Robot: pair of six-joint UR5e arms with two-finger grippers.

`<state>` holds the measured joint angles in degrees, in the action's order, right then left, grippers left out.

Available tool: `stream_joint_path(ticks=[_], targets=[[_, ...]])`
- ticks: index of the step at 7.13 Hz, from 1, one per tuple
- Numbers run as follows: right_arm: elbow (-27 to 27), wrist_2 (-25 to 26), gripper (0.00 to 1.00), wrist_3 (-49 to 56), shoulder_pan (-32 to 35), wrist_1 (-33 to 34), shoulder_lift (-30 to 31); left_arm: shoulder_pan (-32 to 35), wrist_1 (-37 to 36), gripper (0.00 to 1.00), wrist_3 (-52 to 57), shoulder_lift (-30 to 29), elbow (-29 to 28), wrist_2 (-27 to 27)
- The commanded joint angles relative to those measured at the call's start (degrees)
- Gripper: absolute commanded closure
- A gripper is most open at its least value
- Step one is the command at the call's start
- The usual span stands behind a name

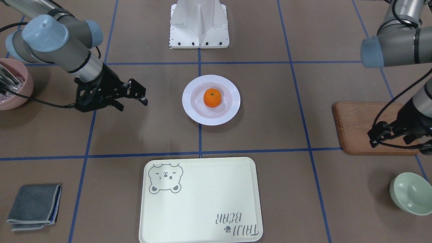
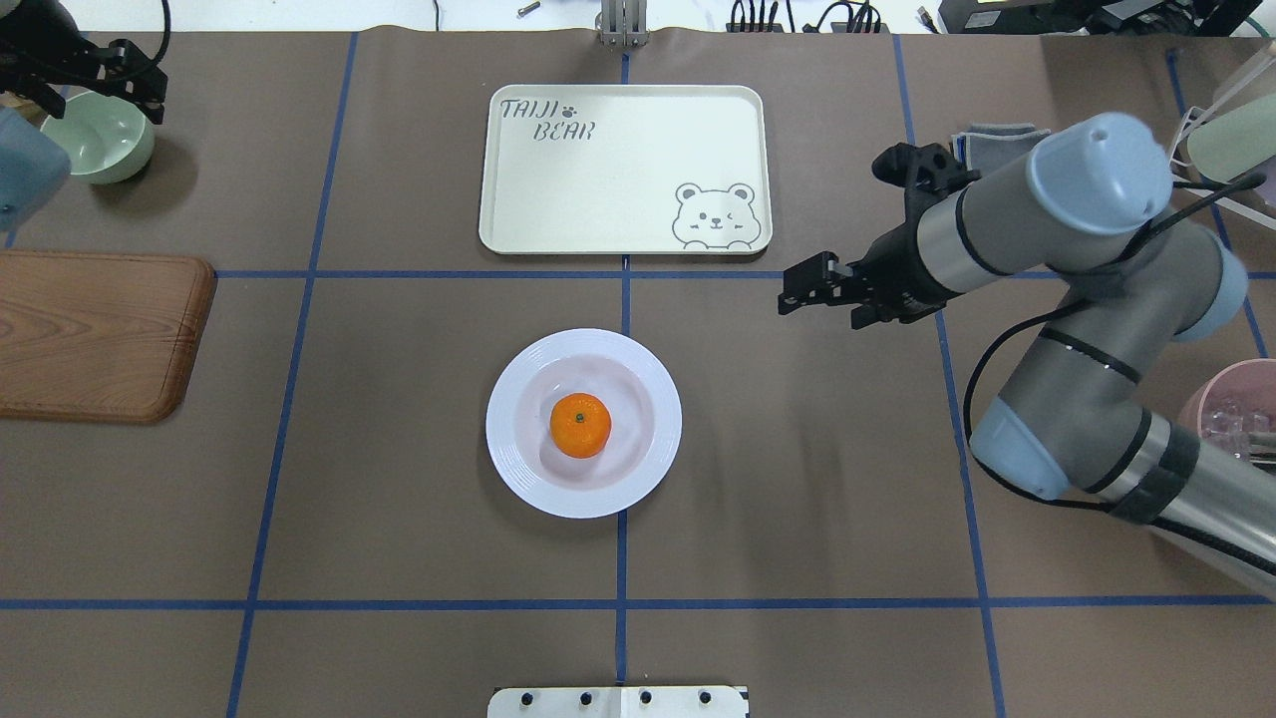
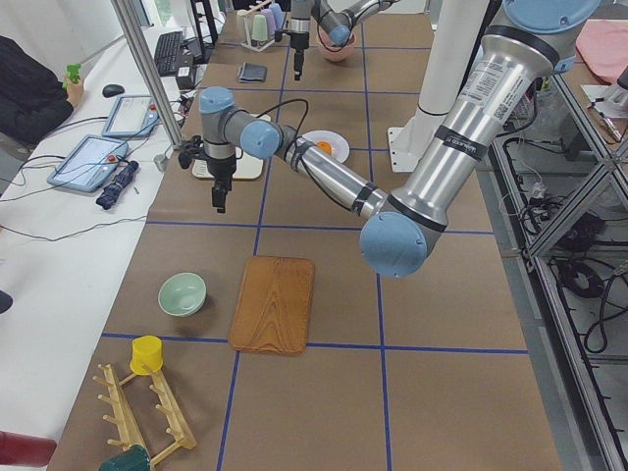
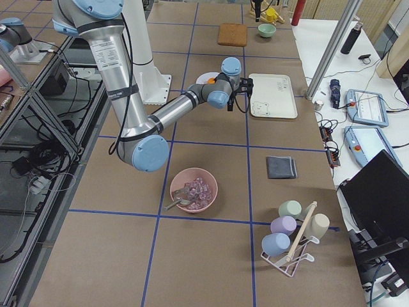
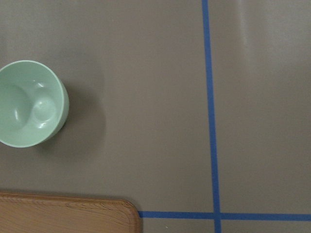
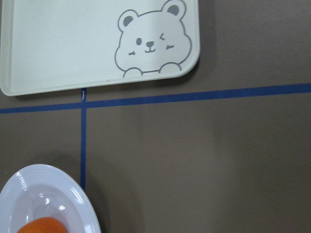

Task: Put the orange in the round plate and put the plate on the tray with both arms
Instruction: 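Move the right gripper to the plate rim and grip the rim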

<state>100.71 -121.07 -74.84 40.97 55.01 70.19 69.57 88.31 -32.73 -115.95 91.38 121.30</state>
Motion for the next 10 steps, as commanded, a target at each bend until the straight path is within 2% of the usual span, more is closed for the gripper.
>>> stream_joint_path(ticks=[1, 3, 5, 7, 10], targets=[[-2.00, 7.05, 0.00, -4.26, -5.54, -8.40, -0.23, 1.10, 4.22, 0.02, 0.04, 2.30, -0.59, -0.09], [-9.36, 10.24, 0.00, -11.24, -7.83, -18.49, -3.81, 1.54, 4.24, 0.02, 0.04, 2.40, -1.55, -0.10], [-12.99, 15.76, 0.00, -13.66, -11.34, -25.02, -5.15, 2.41, 4.15, 0.02, 0.04, 2.39, -1.91, -0.09], [-13.52, 18.31, 0.00, -15.07, -14.15, -26.27, -5.15, 2.42, 4.15, 0.02, 0.04, 2.31, -2.78, -0.09], [-14.49, 19.12, 0.00, -15.07, -16.18, -26.45, -5.15, 2.50, 4.24, 0.02, 0.04, 2.31, -3.58, -0.09]])
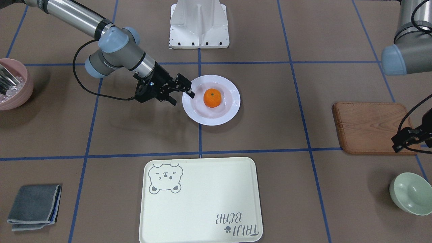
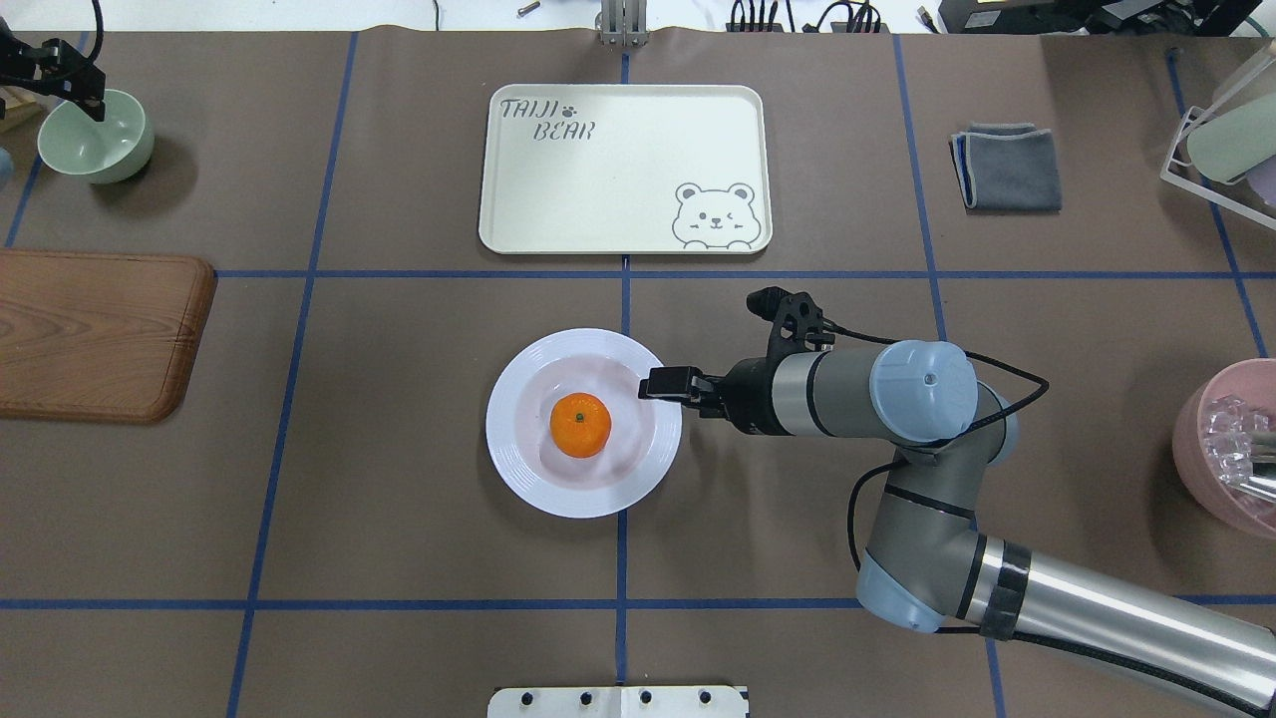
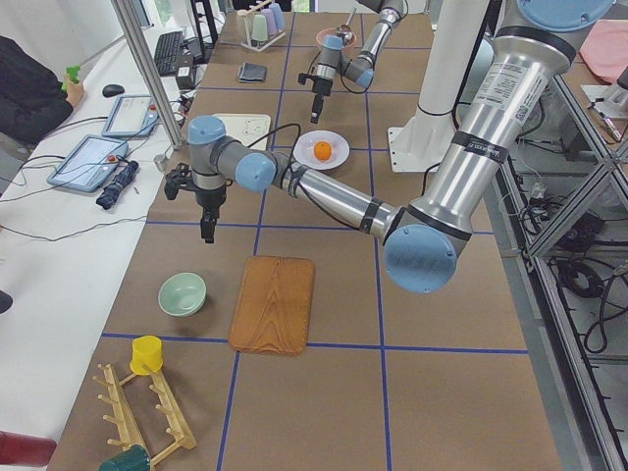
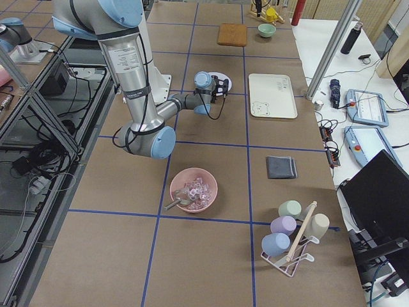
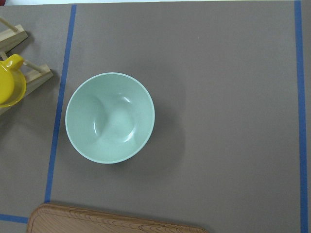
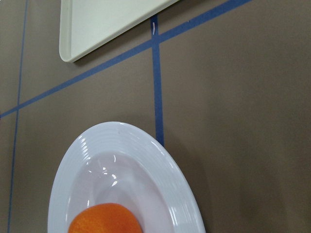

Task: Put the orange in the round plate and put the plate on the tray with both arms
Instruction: 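Move the right gripper to the plate rim and grip the rim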

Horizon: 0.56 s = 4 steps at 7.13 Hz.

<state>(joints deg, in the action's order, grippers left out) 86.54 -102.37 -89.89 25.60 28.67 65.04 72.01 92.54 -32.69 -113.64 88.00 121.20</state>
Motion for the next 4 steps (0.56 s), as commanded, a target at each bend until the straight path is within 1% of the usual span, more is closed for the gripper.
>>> stream_joint_path(ticks=[1, 4], targets=[[-0.32, 1.20, 0.00, -0.20, -1.16, -0.11, -0.18, 0.06, 0.01, 0.02, 0.09, 0.00, -0.72, 0.00], [-0.58, 2.70, 0.00, -1.34, -2.39, -0.11, -1.23, 0.06, 0.01, 0.02, 0.09, 0.00, -0.99, 0.00]])
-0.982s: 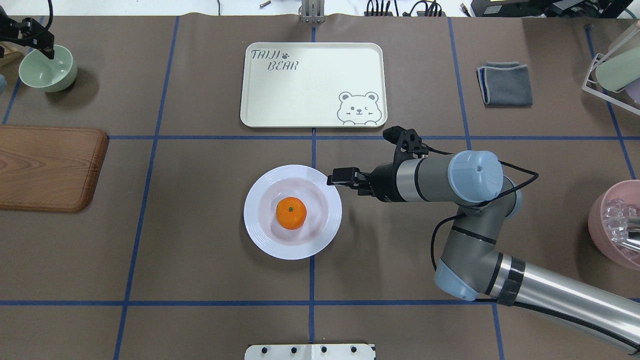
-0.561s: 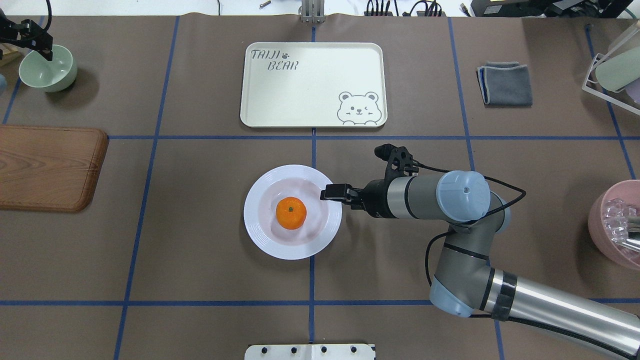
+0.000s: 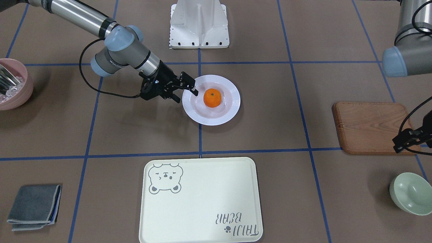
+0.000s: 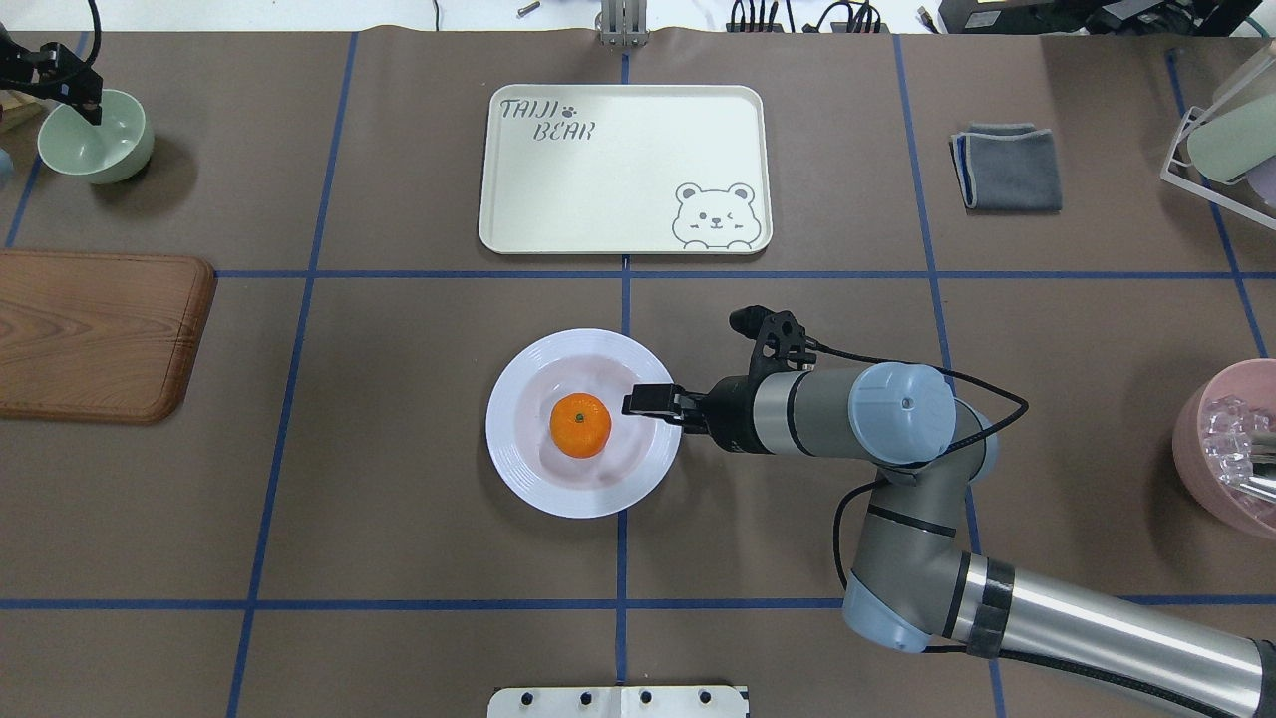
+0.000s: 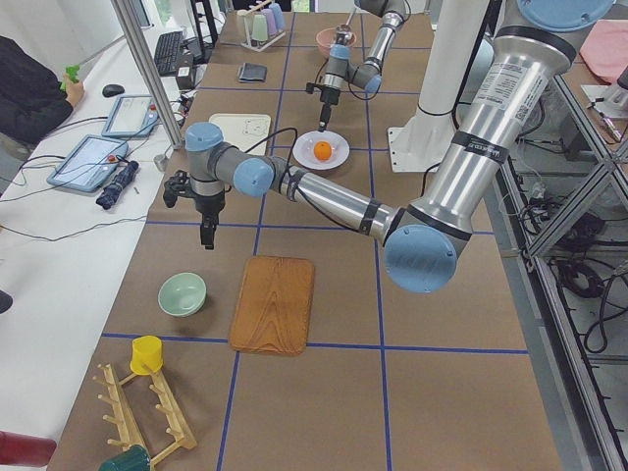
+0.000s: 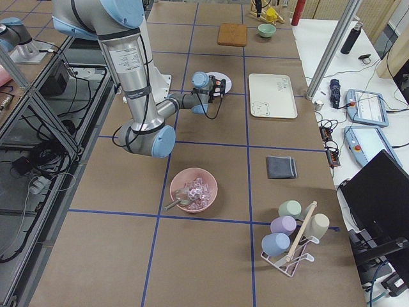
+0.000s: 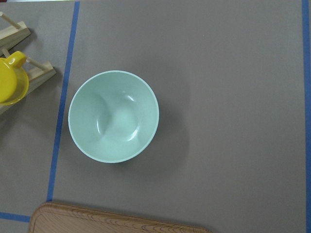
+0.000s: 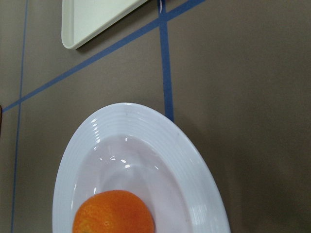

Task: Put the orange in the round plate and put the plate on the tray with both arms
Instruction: 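Move the right gripper to the plate rim and grip the rim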

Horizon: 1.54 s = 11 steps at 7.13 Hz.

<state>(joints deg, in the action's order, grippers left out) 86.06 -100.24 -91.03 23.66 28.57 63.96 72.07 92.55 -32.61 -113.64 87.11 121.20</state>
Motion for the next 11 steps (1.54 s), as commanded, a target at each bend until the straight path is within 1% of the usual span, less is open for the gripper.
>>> stream_joint_path(ticks=[1, 2, 4, 5, 10, 11], targets=[[-0.10, 0.57, 0.00, -0.29, -0.55, 0.00, -0.24, 0.00, 0.00, 0.02, 0.00, 0.00, -0.10, 0.00], [-0.10, 0.92, 0.00, -0.29, -0.72, 0.00, -0.33, 0.00, 0.00, 0.02, 0.00, 0.00, -0.19, 0.00], [-2.20, 1.18, 0.00, -1.16, -0.81, 0.00, -2.69, 0.00, 0.00, 0.02, 0.00, 0.00, -0.63, -0.09], [-2.30, 1.18, 0.00, -1.77, -0.90, 0.09, -3.14, -0.08, 0.00, 0.02, 0.00, -0.09, -0.63, -1.48], [-3.88, 1.18, 0.00, -1.87, -1.08, 0.00, -3.23, -0.09, 0.09, 0.02, 0.00, -0.35, -1.07, -2.11], [-4.32, 1.27, 0.00, -1.87, -1.08, 0.09, -4.10, -0.09, 0.00, 0.02, 0.00, -0.44, -1.15, -2.11]])
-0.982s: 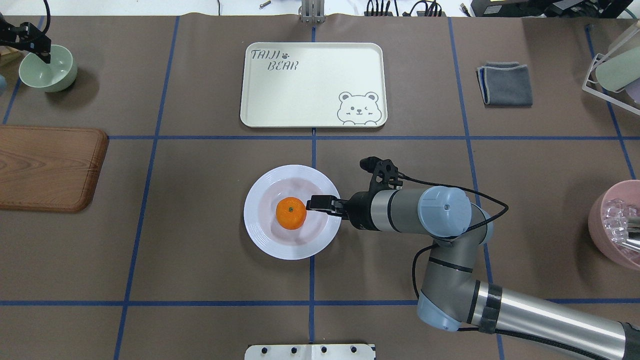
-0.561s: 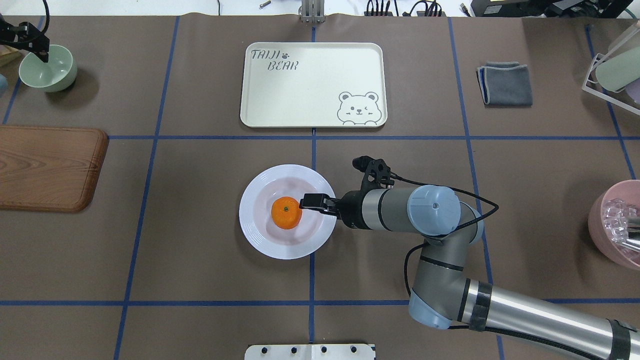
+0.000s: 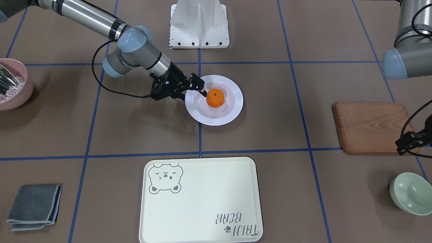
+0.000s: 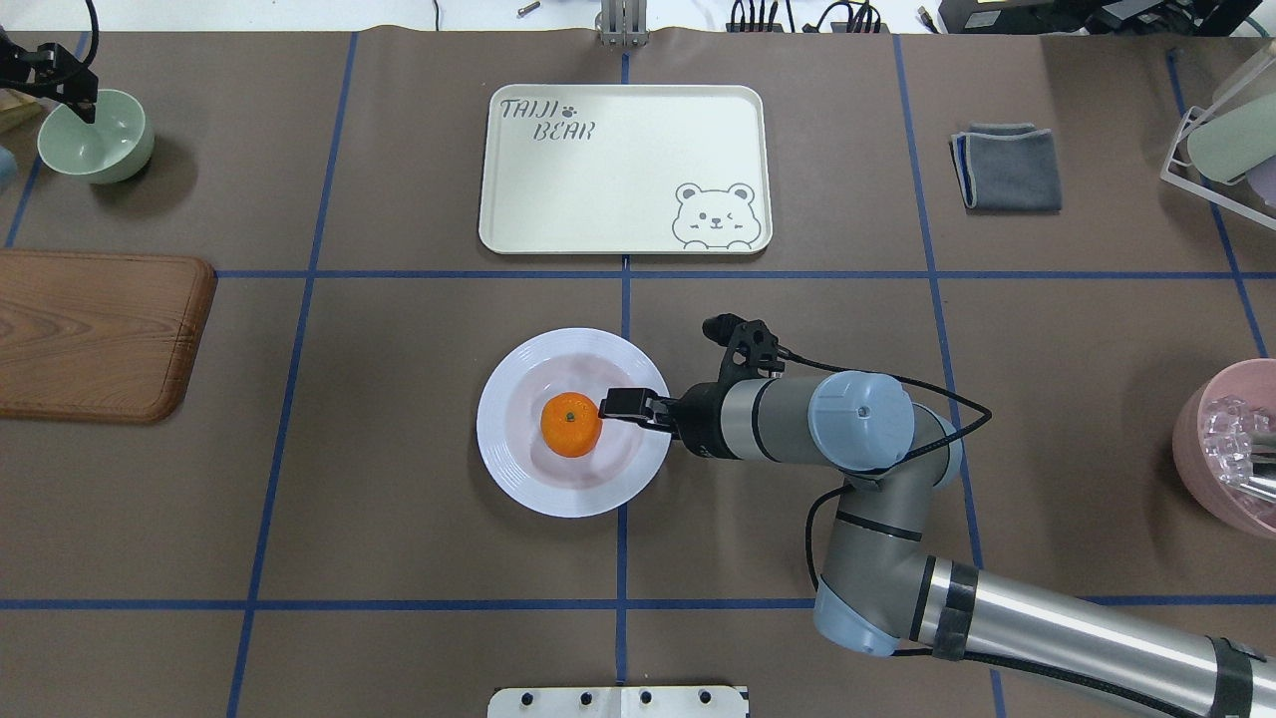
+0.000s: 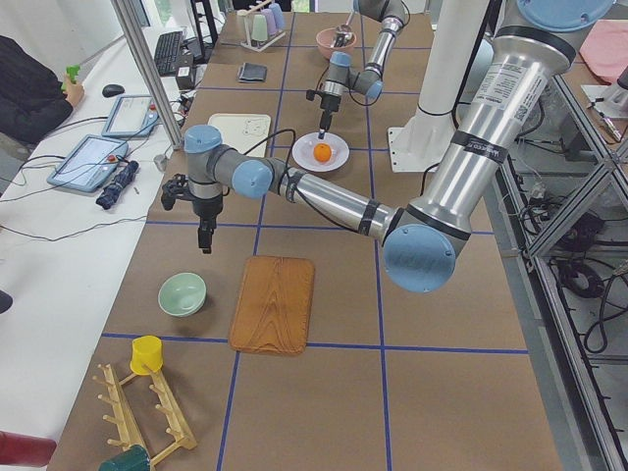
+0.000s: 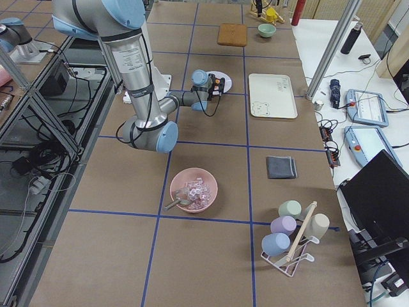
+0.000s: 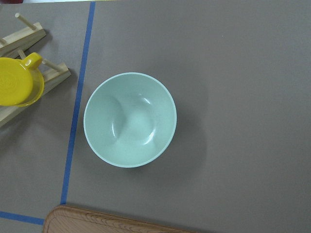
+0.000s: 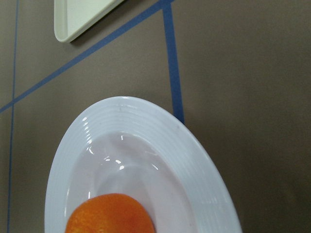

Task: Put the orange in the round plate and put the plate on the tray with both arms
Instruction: 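Move the right gripper to the plate rim and grip the rim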

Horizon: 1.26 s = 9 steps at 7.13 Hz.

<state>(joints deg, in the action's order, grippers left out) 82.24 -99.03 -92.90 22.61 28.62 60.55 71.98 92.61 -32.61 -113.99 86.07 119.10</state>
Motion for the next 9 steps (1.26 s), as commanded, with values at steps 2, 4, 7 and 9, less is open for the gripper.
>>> stream_joint_path(ticks=[2, 4, 7, 9], targets=[[-2.34, 0.15, 0.00, 0.00, -0.19, 0.04, -2.45, 0.00, -0.06, 0.02, 0.00, 0.00, -0.20, -0.01], [-2.61, 0.16, 0.00, 0.00, -0.37, -0.05, -2.46, -0.09, 0.03, 0.02, 0.00, 0.08, -0.20, -0.01], [-2.17, 0.16, 0.55, -5.69, -0.28, -0.05, -3.86, -0.18, 0.03, 0.02, 0.00, 0.17, -0.29, -0.01], [-1.56, 0.16, 0.85, -7.21, -0.28, -0.05, -4.21, -0.26, 0.03, 0.02, 0.00, 0.17, -0.29, -1.05]])
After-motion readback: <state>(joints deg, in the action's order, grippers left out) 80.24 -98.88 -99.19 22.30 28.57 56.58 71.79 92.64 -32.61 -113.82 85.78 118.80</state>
